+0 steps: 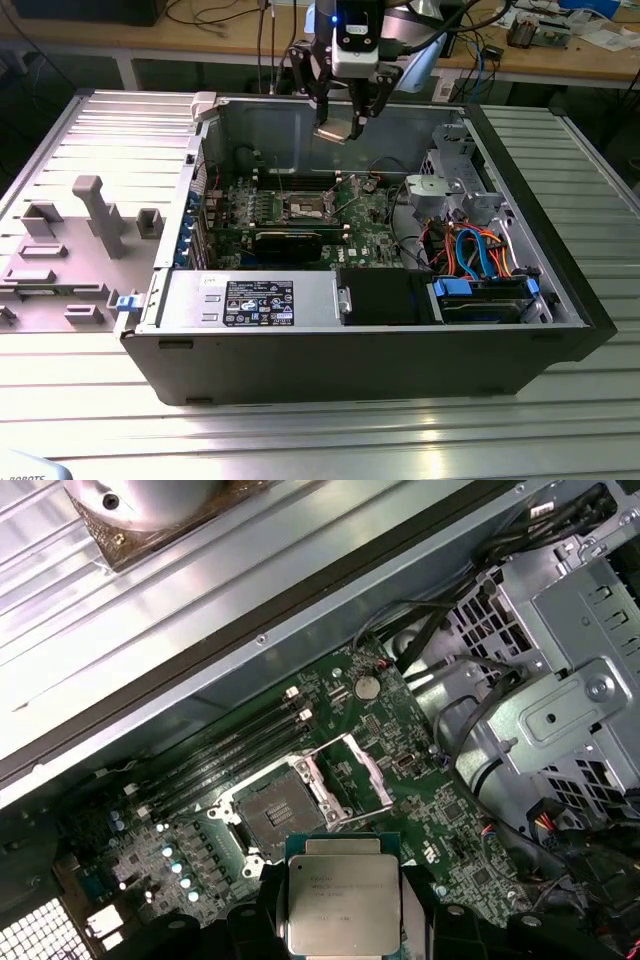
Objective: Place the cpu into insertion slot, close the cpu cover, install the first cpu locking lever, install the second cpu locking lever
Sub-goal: 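Place the cpu into insertion slot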
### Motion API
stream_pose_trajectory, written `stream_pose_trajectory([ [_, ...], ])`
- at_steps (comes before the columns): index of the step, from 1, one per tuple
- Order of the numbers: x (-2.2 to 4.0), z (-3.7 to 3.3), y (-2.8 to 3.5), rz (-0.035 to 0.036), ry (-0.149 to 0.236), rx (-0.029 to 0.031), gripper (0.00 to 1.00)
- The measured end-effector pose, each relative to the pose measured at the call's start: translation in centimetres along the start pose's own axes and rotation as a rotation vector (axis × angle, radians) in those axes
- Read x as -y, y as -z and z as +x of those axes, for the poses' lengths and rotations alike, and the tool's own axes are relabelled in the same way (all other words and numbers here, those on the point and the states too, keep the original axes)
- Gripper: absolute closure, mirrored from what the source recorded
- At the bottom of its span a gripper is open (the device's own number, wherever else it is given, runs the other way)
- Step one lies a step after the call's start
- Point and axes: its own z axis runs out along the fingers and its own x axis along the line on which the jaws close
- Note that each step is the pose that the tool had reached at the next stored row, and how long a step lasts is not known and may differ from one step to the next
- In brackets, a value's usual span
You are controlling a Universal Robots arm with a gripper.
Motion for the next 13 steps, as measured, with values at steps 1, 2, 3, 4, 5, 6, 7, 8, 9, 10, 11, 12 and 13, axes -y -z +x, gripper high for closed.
stream_pose_trajectory([
  [1, 0.00, 0.01, 0.00, 0.0001, -0.006, 0.0002, 0.46],
  [2, 0.00, 0.01, -0.01, 0.0002, -0.013, 0.0004, 0.46],
  [3, 0.01, 0.04, -0.02, 0.0005, -0.029, 0.0009, 0.46],
  [4, 0.02, 0.05, -0.04, 0.0005, -0.037, 0.0011, 0.46],
  [5, 0.03, 0.07, -0.06, 0.0008, -0.051, 0.0015, 0.46],
  [6, 0.04, 0.08, -0.08, 0.0009, -0.063, 0.0018, 0.46],
  [7, 0.05, 0.09, -0.10, 0.0010, -0.071, 0.0021, 0.46],
  [8, 0.06, 0.11, -0.16, 0.0015, -0.100, 0.0030, 0.46],
  [9, 0.06, 0.11, -0.19, 0.0015, -0.111, 0.0033, 0.46],
  [10, 0.06, 0.11, -0.21, 0.0017, -0.121, 0.0036, 0.46],
  [11, 0.06, 0.11, -0.23, 0.0019, -0.131, 0.0040, 0.46],
  [12, 0.06, 0.11, -0.26, 0.0022, -0.142, 0.0043, 0.46],
  [13, 0.06, 0.11, -0.31, 0.0026, -0.162, 0.0050, 0.46],
])
